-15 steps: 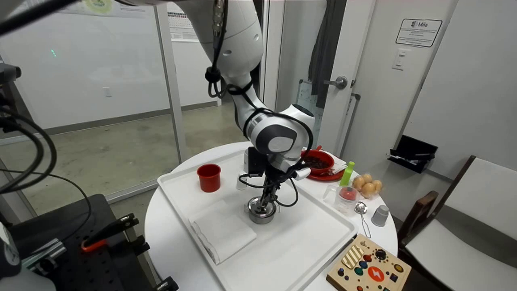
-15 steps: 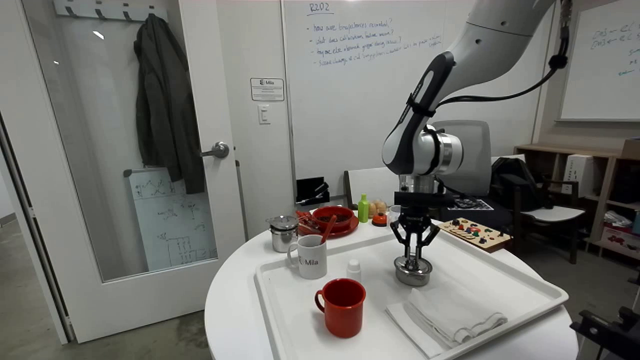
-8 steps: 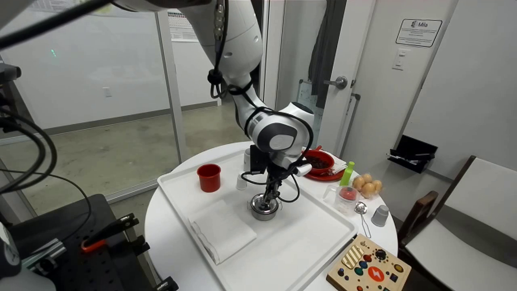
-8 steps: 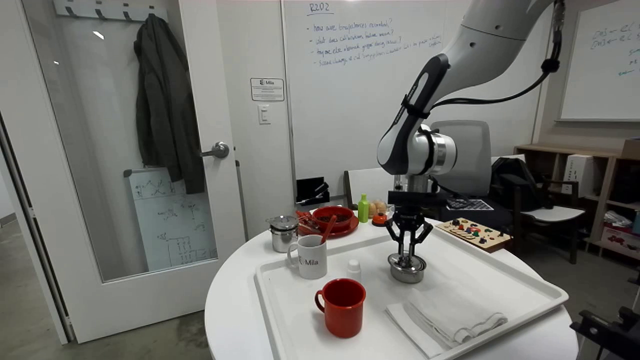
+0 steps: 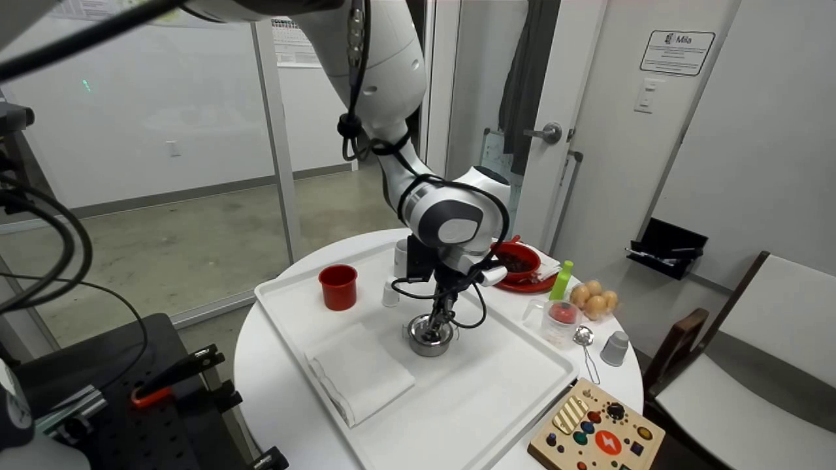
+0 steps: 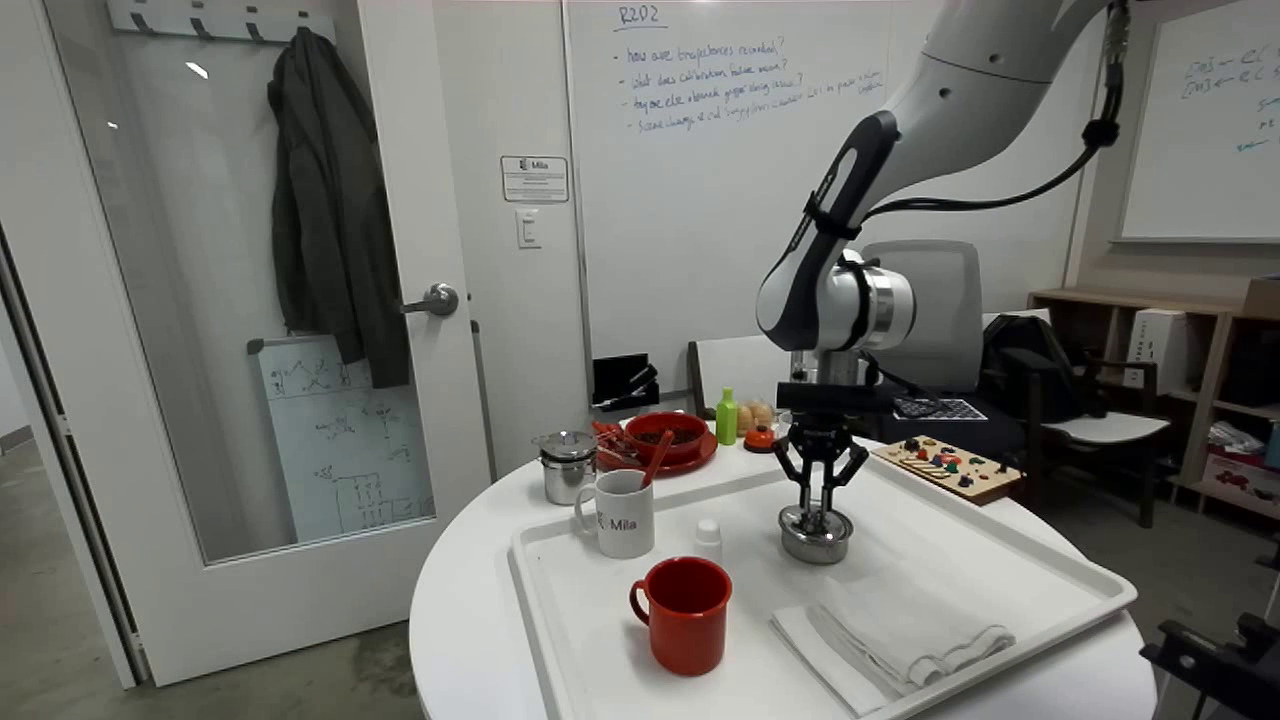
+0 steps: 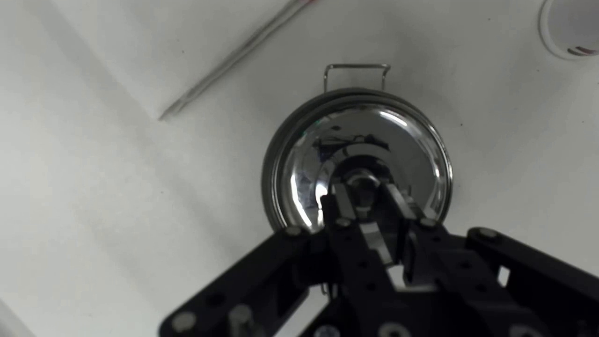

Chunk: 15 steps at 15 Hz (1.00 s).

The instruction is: Pick up the small silver lid from the table and put it on the silver pot.

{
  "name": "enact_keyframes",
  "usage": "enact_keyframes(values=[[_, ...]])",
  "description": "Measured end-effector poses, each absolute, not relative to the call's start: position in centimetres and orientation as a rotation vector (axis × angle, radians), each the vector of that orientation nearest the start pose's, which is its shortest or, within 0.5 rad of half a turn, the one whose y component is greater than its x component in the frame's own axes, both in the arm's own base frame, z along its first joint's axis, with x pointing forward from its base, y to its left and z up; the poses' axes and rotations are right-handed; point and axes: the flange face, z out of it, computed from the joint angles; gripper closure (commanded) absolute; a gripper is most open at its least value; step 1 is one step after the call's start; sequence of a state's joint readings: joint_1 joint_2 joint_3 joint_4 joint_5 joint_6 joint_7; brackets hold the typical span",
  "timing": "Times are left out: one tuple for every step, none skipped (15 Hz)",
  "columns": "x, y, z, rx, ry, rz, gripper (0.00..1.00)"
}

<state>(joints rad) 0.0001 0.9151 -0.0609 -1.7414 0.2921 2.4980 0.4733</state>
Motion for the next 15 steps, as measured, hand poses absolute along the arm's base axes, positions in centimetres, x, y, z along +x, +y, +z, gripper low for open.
enact_keyframes(values=[[62.2, -4.0, 4.0, -2.837, 1.145, 0.262, 0.55], [62.1, -4.1, 4.0, -2.835, 1.152, 0.265, 0.48], [62.1, -4.2, 4.0, -2.834, 1.155, 0.272, 0.42], [61.9, -4.3, 3.9, -2.831, 1.152, 0.288, 0.33], [61.8, -4.2, 3.9, -2.827, 1.137, 0.316, 0.27], [61.6, -4.1, 3.9, -2.823, 1.110, 0.347, 0.21], [61.4, -4.0, 4.2, -2.819, 1.077, 0.372, 0.12], [61.1, -3.9, 4.8, -2.817, 1.042, 0.397, 0.06], [60.8, -3.8, 5.6, -2.818, 1.006, 0.420, 0.01], [60.4, -3.7, 6.6, -2.824, 0.956, 0.441, 0.00], [60.0, -3.6, 7.8, -2.829, 0.910, 0.457, 0.00], [59.5, -3.5, 9.1, -2.835, 0.861, 0.467, 0.00], [59.1, -3.4, 10.3, -2.840, 0.808, 0.475, 0.00], [58.7, -3.4, 11.6, -2.844, 0.757, 0.480, 0.00], [58.2, -3.5, 12.8, -2.848, 0.707, 0.482, 0.00]])
